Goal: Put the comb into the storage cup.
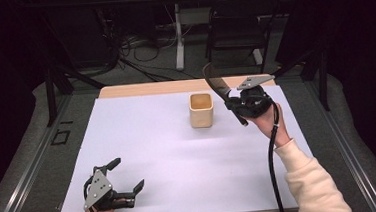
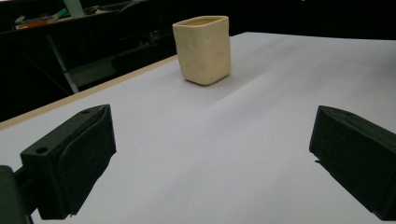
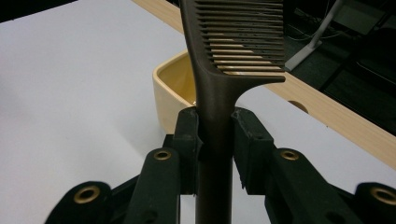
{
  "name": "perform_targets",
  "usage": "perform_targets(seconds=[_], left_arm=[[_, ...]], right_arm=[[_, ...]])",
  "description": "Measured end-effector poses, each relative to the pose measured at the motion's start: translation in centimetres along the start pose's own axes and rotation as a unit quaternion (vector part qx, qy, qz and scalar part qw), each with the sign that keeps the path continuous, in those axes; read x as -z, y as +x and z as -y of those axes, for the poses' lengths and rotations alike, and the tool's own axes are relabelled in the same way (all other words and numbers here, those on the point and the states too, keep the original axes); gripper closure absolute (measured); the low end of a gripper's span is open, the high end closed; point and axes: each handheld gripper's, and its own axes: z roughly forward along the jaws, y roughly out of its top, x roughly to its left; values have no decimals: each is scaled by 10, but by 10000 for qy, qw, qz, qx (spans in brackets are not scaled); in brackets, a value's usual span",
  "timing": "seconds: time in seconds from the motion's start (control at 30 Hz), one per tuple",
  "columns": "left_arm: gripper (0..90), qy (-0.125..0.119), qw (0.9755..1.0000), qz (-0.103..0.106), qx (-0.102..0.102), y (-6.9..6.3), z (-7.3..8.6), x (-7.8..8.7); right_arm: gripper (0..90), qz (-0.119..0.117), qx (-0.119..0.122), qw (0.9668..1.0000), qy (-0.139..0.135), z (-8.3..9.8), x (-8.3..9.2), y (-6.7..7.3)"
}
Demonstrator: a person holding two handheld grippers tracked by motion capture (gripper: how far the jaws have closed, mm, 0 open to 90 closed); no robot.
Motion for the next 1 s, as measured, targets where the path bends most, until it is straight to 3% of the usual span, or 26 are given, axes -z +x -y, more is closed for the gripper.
perform_targets(seconds=[1.0], left_arm=[[4, -13, 10000, -8, 6, 0, 0, 0]], right_arm=[[723, 66, 133, 9999, -75, -22, -17, 3]])
